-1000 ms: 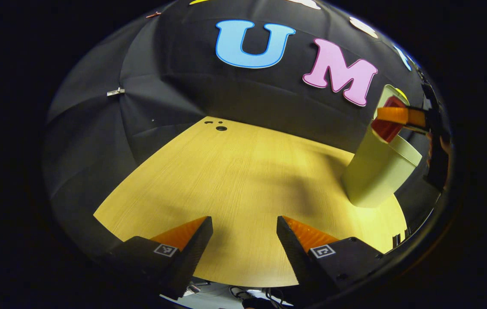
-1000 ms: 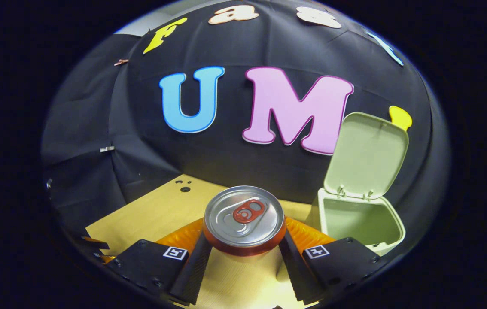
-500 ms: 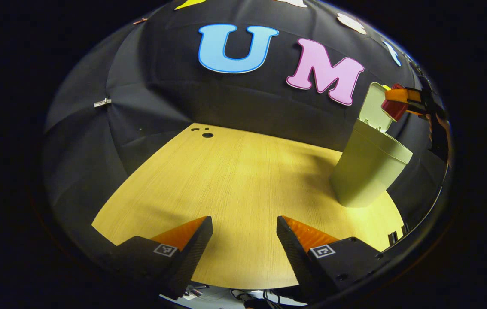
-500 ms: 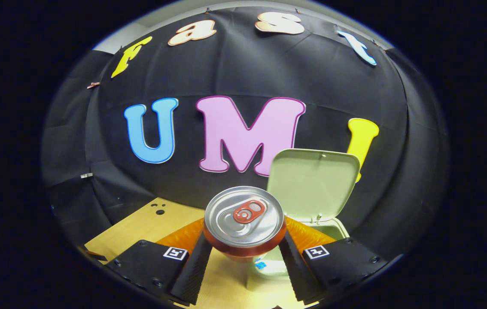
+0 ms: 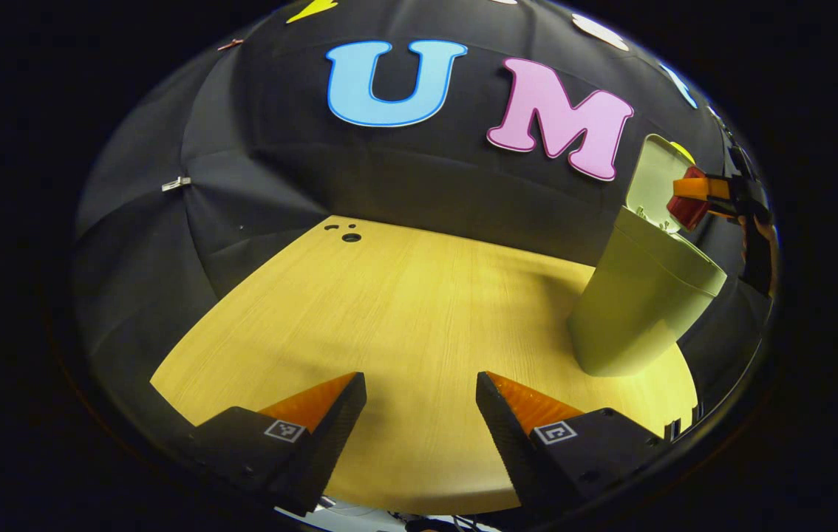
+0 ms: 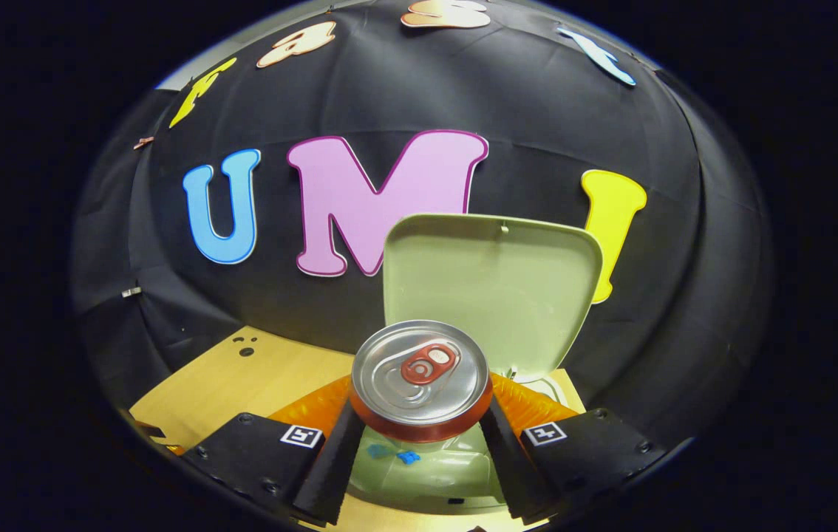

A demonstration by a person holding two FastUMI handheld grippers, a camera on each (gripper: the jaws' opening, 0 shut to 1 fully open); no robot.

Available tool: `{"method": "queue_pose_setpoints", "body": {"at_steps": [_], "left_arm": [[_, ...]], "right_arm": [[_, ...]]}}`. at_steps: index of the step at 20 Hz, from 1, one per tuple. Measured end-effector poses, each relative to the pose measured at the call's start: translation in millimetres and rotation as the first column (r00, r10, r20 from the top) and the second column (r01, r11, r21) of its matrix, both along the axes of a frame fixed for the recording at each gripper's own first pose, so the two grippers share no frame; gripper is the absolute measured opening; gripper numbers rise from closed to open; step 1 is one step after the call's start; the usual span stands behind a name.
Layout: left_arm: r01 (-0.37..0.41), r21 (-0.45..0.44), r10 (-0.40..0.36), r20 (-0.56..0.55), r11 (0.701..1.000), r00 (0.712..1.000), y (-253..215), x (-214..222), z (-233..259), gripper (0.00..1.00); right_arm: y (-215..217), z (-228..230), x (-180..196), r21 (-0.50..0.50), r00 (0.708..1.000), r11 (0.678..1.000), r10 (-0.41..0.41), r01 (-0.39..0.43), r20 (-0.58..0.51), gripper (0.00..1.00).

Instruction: Press the lid of the desktop garbage bin to open it, pick up the crumpled paper on the desktop and throw it into the bin, then pick up the pop can on the desktop and drop it into the bin, and finally close the garbage bin lid.

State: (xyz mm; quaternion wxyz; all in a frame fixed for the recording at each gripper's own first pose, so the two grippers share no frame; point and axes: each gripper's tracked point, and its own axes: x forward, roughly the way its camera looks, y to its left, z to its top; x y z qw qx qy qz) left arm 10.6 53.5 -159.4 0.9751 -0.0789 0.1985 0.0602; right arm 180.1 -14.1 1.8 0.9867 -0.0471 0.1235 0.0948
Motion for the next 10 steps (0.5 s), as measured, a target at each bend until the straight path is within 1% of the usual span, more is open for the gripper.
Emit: {"method": "queue_pose_setpoints", "body": {"at_steps": [4, 7, 10], "left_arm": [[-0.012, 0.006, 0.012, -0.026, 1.0, 1.0, -21.8, 7.4, -5.1, 0.96], [-0.042, 0.011, 0.042, -0.032, 0.999, 0.999, -31.6, 10.4, -3.5, 0.96], [-0.077, -0.002, 0.077, -0.013, 0.997, 0.997, -39.6, 10.4, 7.0, 0.96]], "right_arm": [[-4.4, -17.9, 10.7, 0.01, 0.999, 0.999, 0.039, -0.039, -0.032, 0.83], [-6.3, -32.3, 16.1, 0.026, 0.996, 0.997, 0.07, -0.069, -0.061, 0.83], [-6.0, -44.8, 16.0, 0.027, 0.992, 0.995, 0.097, -0.096, -0.083, 0.84]]}}
